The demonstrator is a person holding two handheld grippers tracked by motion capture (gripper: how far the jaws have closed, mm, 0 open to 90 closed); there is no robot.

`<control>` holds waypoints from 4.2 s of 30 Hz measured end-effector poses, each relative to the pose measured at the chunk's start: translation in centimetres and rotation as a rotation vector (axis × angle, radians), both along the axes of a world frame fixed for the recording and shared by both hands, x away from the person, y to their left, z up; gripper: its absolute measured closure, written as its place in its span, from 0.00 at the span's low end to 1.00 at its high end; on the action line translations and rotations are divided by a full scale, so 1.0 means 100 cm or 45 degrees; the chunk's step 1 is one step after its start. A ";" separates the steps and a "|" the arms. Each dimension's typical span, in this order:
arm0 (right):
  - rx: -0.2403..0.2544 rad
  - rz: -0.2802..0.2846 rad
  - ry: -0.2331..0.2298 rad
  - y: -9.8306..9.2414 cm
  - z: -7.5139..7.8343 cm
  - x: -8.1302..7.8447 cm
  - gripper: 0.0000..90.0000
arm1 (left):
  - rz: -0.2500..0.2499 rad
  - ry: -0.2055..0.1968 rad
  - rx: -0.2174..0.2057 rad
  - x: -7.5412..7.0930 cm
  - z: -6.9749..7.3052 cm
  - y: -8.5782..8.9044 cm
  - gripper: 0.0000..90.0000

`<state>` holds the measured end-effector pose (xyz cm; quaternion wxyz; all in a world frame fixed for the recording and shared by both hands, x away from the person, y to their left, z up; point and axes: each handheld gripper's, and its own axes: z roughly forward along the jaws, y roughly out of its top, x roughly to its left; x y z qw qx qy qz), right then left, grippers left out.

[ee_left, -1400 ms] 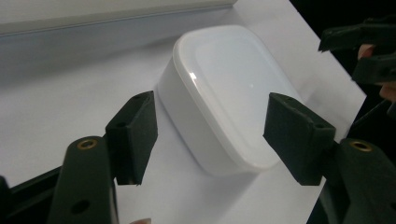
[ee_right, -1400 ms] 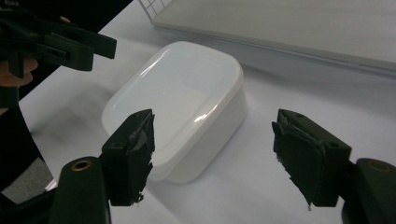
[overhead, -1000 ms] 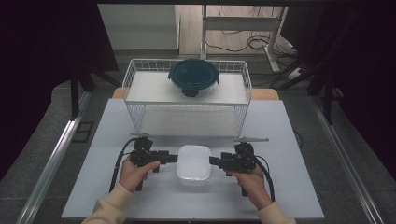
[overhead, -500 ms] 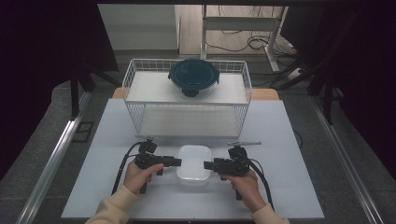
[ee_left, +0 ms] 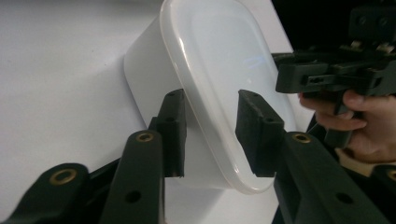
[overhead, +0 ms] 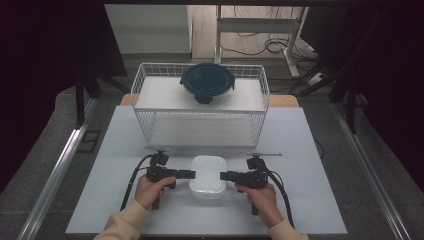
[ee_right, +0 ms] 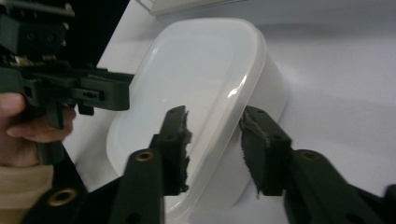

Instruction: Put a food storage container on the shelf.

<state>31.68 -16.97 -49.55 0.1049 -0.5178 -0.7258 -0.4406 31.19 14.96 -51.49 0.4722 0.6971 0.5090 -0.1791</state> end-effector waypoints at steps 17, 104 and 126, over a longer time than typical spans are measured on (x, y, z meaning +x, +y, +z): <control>0.062 0.013 -0.022 -0.006 0.010 -0.016 0.84 | 0.000 -0.066 -0.025 -0.019 0.010 0.008 0.85; 0.002 0.152 -0.646 0.020 0.287 0.054 0.87 | 0.002 -0.625 -0.070 0.049 0.279 0.039 0.90; 0.058 0.061 -0.407 0.022 0.282 0.125 0.88 | 0.027 -0.380 -0.048 0.133 0.274 0.038 0.89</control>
